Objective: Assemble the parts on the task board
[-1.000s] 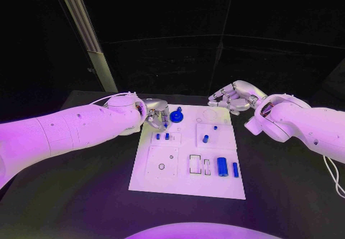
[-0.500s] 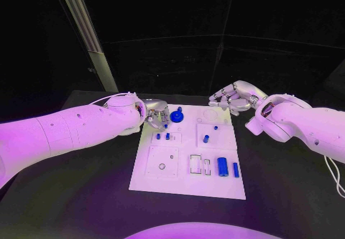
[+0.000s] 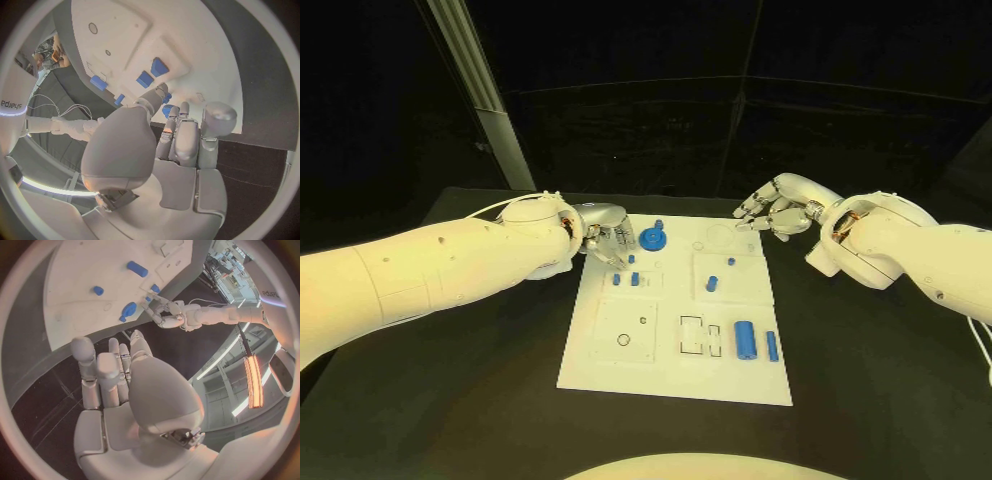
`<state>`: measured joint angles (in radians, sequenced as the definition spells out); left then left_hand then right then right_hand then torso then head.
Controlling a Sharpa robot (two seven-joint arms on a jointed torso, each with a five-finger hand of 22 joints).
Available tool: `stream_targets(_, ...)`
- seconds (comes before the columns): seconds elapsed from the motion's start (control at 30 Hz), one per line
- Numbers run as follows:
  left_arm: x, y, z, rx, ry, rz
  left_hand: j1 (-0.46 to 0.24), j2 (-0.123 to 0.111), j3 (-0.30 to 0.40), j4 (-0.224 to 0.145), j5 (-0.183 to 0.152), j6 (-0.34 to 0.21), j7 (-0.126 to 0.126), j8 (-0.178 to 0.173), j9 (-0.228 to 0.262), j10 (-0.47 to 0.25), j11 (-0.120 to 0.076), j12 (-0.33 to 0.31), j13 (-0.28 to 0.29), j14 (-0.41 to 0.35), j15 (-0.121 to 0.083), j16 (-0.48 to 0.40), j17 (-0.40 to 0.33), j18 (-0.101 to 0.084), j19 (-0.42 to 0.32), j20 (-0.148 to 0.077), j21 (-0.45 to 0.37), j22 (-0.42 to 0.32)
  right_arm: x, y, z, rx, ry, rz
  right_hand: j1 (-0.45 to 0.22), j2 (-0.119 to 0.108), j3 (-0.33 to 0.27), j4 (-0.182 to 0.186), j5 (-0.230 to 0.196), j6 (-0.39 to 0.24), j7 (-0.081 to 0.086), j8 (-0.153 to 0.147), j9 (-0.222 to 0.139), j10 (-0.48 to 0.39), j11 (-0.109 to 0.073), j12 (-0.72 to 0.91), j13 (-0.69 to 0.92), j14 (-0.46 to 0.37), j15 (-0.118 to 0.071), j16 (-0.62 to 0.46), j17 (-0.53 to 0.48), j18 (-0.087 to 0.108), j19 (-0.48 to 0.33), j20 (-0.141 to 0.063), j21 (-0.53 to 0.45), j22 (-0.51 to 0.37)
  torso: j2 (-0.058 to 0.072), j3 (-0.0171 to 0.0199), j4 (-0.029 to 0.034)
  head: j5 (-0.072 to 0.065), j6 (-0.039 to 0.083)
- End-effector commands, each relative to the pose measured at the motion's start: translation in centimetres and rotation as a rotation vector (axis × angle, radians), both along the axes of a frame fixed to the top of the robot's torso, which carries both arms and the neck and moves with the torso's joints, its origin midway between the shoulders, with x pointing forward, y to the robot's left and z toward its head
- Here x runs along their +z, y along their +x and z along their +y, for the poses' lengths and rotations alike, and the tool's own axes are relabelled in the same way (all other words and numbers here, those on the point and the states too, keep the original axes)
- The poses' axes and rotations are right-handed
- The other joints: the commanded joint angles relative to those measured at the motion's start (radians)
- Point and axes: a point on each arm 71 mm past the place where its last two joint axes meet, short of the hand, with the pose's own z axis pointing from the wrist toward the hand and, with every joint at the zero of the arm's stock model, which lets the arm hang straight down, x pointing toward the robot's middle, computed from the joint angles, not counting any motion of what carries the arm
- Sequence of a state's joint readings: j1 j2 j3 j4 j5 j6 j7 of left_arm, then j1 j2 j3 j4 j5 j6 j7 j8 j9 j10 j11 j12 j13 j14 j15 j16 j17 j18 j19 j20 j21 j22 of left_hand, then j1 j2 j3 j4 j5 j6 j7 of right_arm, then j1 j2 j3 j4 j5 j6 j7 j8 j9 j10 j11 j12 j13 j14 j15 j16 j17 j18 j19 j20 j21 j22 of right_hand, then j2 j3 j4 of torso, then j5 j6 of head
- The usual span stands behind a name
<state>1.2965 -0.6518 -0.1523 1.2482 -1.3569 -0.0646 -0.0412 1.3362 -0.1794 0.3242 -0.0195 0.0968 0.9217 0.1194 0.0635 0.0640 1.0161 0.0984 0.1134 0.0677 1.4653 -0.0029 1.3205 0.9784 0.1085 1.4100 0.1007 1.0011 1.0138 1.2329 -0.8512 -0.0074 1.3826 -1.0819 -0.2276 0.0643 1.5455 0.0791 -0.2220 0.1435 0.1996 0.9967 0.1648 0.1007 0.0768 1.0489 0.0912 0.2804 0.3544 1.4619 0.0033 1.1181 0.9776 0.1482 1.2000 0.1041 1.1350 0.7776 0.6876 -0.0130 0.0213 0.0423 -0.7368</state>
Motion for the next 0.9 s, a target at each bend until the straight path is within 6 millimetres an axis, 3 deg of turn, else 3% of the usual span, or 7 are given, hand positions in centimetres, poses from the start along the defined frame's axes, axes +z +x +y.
stream_targets(0.03, 1.1, -0.2, 0.5, -0.004, -0.167, -0.019, 0.011, 0.011, -0.030, 0.003, -0.003, -0.006, 0.002, 0.002, 0.002, -0.025, 0.006, -0.002, -0.001, 0.001, 0.011, -0.003, -0.003, 0.023, -0.011, 0.003, -0.038, -0.035, -0.1, -0.3, -0.1, 0.028, -0.217, -0.075, 0.030, -0.002, 0.007, -0.021, -0.010, 0.016, -0.006, 0.003, -0.002, 0.029, -0.007, -0.042, -0.050, 0.023, -0.005, 0.021, 0.021, -0.005, 0.015, -0.003, 0.017, 0.026, 0.000, 0.0022, -0.0042, -0.008, 0.003)
stream_targets(0.23, 3.1, -0.2, 2.6, 0.098, -0.682, 0.057, 0.022, 0.064, -0.051, 0.026, -0.002, 0.043, 0.049, 0.021, 0.007, -0.026, 0.011, 0.032, 0.004, -0.043, 0.017, -0.072, -0.135, 0.050, -0.063, 0.008, -0.201, -0.180, -0.4, -1.1, 0.5, 0.075, -0.411, -0.176, 0.048, -0.009, 0.011, -0.035, -0.019, 0.038, -0.013, -0.004, -0.005, 0.042, -0.008, -0.091, -0.107, 0.024, -0.006, 0.041, 0.037, -0.010, 0.026, -0.002, 0.035, 0.053, 0.000, 0.0023, -0.0036, -0.034, 0.008)
stream_targets(0.3, 3.3, -0.2, 3.2, 0.179, -0.882, 0.145, 0.033, 0.079, -0.042, 0.025, -0.002, 0.053, 0.054, 0.022, 0.005, -0.031, 0.018, 0.048, 0.004, -0.126, 0.024, -0.166, -0.304, 0.071, -0.138, 0.015, -0.342, -0.297, -0.6, -1.4, 1.0, 0.094, -0.463, -0.203, 0.050, -0.012, 0.011, -0.037, -0.022, 0.039, -0.015, -0.008, -0.006, 0.040, -0.008, -0.102, -0.120, 0.023, -0.004, 0.038, 0.033, -0.010, 0.023, -0.001, 0.034, 0.050, 0.000, 0.0022, -0.0019, -0.041, 0.009)
stream_targets(0.4, 3.3, -0.3, 3.7, 0.272, -1.113, 0.274, 0.039, 0.092, -0.027, 0.023, -0.001, 0.064, 0.062, 0.024, 0.004, -0.025, 0.022, 0.080, 0.005, -0.230, 0.031, -0.270, -0.486, 0.073, -0.185, 0.023, -0.388, -0.322, -1.2, -1.9, 1.8, 0.121, -0.516, -0.231, 0.051, -0.018, 0.010, -0.041, -0.030, 0.039, -0.017, -0.014, -0.007, 0.033, -0.005, -0.118, -0.140, 0.020, -0.001, 0.033, 0.024, -0.009, 0.017, 0.001, 0.029, 0.043, 0.002, -0.0010, 0.0002, -0.049, 0.013)
stream_targets(0.5, 3.2, -0.6, 3.8, 0.303, -1.206, 0.331, 0.031, 0.093, -0.027, 0.028, -0.001, 0.073, 0.060, 0.028, 0.004, -0.015, 0.019, 0.099, 0.007, -0.254, 0.031, -0.284, -0.505, 0.074, -0.200, 0.025, -0.405, -0.333, -1.7, -2.2, 2.3, 0.137, -0.530, -0.242, 0.054, -0.019, 0.013, -0.046, -0.032, 0.037, -0.015, -0.022, -0.009, 0.027, -0.002, -0.132, -0.158, 0.019, 0.002, 0.031, 0.020, -0.008, 0.013, 0.002, 0.028, 0.040, 0.002, -0.0027, 0.0022, -0.054, 0.014)
stream_targets(0.7, 3.1, -0.9, 4.1, 0.331, -1.292, 0.383, 0.030, 0.096, -0.023, 0.029, -0.001, 0.096, 0.054, 0.042, 0.007, 0.011, 0.012, 0.133, 0.010, -0.267, 0.027, -0.287, -0.517, 0.075, -0.205, 0.023, -0.422, -0.345, -2.5, -2.5, 3.3, 0.164, -0.534, -0.248, 0.068, -0.010, 0.028, -0.057, -0.041, 0.033, -0.012, -0.033, -0.010, 0.029, 0.003, -0.146, -0.186, 0.023, 0.004, 0.046, 0.035, -0.010, 0.018, 0.005, 0.036, 0.054, 0.001, -0.0005, -0.0006, -0.055, 0.007)
stream_targets(0.9, 3.1, -1.1, 4.4, 0.341, -1.311, 0.396, 0.034, 0.097, -0.017, 0.025, -0.001, 0.104, 0.052, 0.047, 0.007, 0.017, 0.009, 0.142, 0.010, -0.269, 0.025, -0.287, -0.521, 0.075, -0.205, 0.021, -0.426, -0.348, -3.1, -2.5, 4.1, 0.178, -0.538, -0.236, 0.082, 0.001, 0.047, -0.066, -0.073, 0.035, -0.009, -0.036, -0.010, 0.040, 0.002, -0.152, -0.207, 0.026, 0.003, 0.062, 0.051, -0.012, 0.025, 0.004, 0.047, 0.069, 0.002, -0.0004, -0.0010, -0.058, 0.011)
